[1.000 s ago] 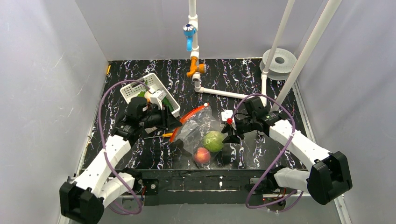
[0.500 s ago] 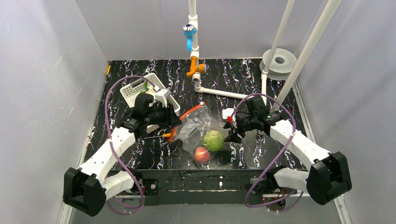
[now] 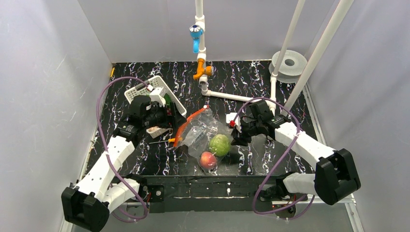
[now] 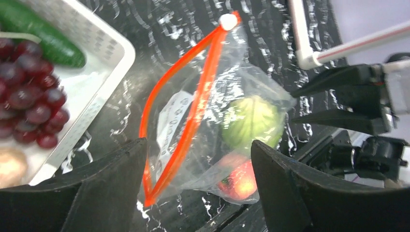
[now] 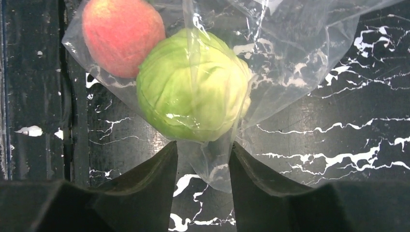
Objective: Open the zip-top bag and remove the fake food
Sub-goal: Pick up the fake vegetable from the zipper food storage bag.
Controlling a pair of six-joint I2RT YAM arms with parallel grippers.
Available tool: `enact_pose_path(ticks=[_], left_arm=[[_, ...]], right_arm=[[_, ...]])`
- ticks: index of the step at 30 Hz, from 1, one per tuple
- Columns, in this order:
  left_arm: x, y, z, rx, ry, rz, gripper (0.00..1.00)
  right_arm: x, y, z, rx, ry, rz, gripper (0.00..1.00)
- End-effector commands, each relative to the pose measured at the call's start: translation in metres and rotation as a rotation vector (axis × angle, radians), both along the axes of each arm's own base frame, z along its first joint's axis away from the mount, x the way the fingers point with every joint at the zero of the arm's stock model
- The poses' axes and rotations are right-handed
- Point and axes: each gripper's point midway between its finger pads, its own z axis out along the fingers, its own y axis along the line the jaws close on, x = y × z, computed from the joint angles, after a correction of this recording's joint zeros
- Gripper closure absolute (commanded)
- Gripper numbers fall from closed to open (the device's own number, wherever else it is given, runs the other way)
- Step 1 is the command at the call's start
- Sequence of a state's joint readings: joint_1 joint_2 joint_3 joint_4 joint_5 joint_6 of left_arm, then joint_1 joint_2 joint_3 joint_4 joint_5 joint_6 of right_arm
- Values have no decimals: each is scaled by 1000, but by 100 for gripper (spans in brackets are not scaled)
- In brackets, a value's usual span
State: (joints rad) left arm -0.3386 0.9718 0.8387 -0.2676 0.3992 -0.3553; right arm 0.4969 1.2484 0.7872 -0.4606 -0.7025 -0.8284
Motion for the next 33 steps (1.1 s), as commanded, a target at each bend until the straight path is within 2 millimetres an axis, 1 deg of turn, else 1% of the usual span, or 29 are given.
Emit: enact_pose_path(ticks=[1, 4, 5, 6, 7, 8, 9, 10, 11, 12, 13, 15, 17, 19, 20, 22, 24, 27, 29, 30, 31, 33], left_arm=[[-3, 21, -33, 65, 143, 119, 19], [-9, 9, -39, 14, 170, 68, 18], [-11, 7, -41, 3, 180, 55, 19], [-12, 9, -45, 15, 190, 62, 20], [-12, 16, -45, 35, 180, 88, 21], [-11, 21, -42, 42, 160, 114, 22], [-7, 35, -28, 42, 83, 176, 25], [-5, 47, -20, 58, 44, 219, 31], [-5, 56, -23, 95, 61, 241, 38], [-6, 52, -27, 105, 78, 187, 46], [-11, 27, -28, 37, 96, 33, 49], [-15, 1, -24, -60, 109, -109, 50], [-20, -16, -28, -78, 129, -194, 52], [-23, -21, -34, -51, 125, -213, 53], [-23, -23, -39, -33, 130, -218, 54], [-24, -28, -43, -17, 136, -234, 57], [-28, -39, -45, -16, 133, -272, 58], [-32, -57, -48, -23, 123, -334, 58], [-32, -66, -54, -30, 135, -363, 57], [-30, -71, -61, -32, 159, -368, 57], [-29, -75, -62, -39, 161, -373, 55], [-28, -85, -73, -52, 191, -388, 53]], right_arm=[[11, 0, -3, -18, -25, -35, 53], [14, 1, -4, -28, -26, -49, 66], [17, 2, -6, -34, -28, -58, 76], [22, 1, -7, -47, -29, -79, 88], [31, -1, -7, -65, -48, -119, 97], [36, -2, -6, -72, -59, -141, 99], [47, -6, -6, -89, -103, -191, 99], [52, -8, -8, -103, -116, -213, 99], [58, -11, -12, -123, -124, -234, 99], [61, -12, -14, -138, -129, -244, 99], [64, -13, -16, -145, -136, -250, 99], [65, -13, -16, -145, -139, -254, 99], [66, -13, -18, -147, -133, -253, 99], [64, -12, -18, -143, -127, -248, 99], [63, -11, -18, -140, -123, -242, 99], [61, -10, -18, -134, -118, -232, 99], [60, -10, -18, -131, -113, -224, 99], [58, -9, -18, -126, -109, -214, 99], [56, -8, -18, -124, -103, -205, 99], [55, -8, -18, -124, -99, -204, 99], [55, -7, -19, -123, -94, -201, 99], [53, -6, -19, -122, -85, -196, 99]])
